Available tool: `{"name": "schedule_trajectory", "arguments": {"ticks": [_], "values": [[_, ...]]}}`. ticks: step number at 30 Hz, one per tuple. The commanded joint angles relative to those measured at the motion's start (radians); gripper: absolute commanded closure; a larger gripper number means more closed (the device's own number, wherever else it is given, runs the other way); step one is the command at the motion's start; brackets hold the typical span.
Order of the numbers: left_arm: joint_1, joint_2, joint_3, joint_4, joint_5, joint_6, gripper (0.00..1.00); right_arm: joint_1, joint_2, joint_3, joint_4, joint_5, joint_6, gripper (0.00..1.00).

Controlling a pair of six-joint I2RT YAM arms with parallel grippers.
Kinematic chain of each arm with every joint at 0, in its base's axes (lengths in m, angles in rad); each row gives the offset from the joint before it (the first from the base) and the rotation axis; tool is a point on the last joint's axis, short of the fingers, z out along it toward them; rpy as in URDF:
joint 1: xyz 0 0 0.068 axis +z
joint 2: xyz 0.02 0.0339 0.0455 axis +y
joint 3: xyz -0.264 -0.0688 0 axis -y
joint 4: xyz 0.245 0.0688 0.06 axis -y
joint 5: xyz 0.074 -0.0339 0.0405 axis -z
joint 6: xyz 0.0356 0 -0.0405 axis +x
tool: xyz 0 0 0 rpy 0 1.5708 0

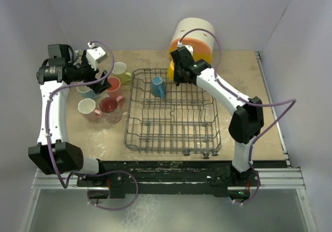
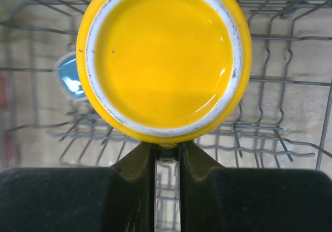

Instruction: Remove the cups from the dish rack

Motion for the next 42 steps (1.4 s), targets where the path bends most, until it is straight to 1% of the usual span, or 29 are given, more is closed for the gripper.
{"name": "schedule_trajectory", "arguments": {"ticks": [1, 5, 9, 12, 16, 19, 25, 26, 29, 35, 40, 42], "values": [[-0.007, -0.101, -0.038, -0.018, 0.161, 0.116, 0.01, 0.001, -0.142, 0.070, 0.019, -0.165, -0.005, 1.00], [-0.012, -0.194, -0.123, -0.018, 0.230, 0.225, 0.01, 0.001, -0.241, 0.030, 0.075, -0.438, 0.039, 1.00], [-0.017, -0.271, -0.208, 0.085, 0.265, 0.233, 0.01, -0.002, -0.329, -0.065, 0.202, -0.738, 0.131, 1.00], [-0.018, -0.294, -0.223, 0.120, 0.314, 0.243, 0.01, -0.003, -0.387, -0.189, 0.397, -0.951, 0.270, 1.00], [-0.019, -0.333, -0.240, 0.153, 0.387, 0.264, 0.02, -0.002, -0.441, -0.385, 0.789, -1.187, 0.552, 1.00], [-0.019, -0.376, -0.262, 0.200, 0.434, 0.251, 0.04, 0.000, -0.445, -0.477, 1.054, -1.234, 0.727, 1.00], [-0.019, -0.423, -0.276, 0.324, 0.500, 0.121, 0.07, 0.008, -0.441, -0.573, 1.392, -1.279, 0.989, 1.00], [-0.019, -0.424, -0.275, 0.336, 0.508, 0.108, 0.08, 0.013, -0.440, -0.578, 1.421, -1.279, 1.007, 1.00], [-0.019, -0.427, -0.275, 0.398, 0.527, 0.037, 0.11, 0.035, -0.434, -0.579, 1.435, -1.269, 1.028, 1.00], [-0.020, -0.424, -0.271, 0.556, 0.544, -0.129, 0.19, 0.087, -0.404, -0.590, 1.591, -1.247, 1.150, 1.00], [-0.021, -0.399, -0.232, 0.589, 0.581, -0.230, 0.27, 0.126, -0.384, -0.567, 1.636, -1.226, 1.184, 1.00], [-0.021, -0.396, -0.225, 0.599, 0.592, -0.254, 0.32, 0.139, -0.380, -0.558, 1.641, -1.220, 1.188, 1.00]]}}
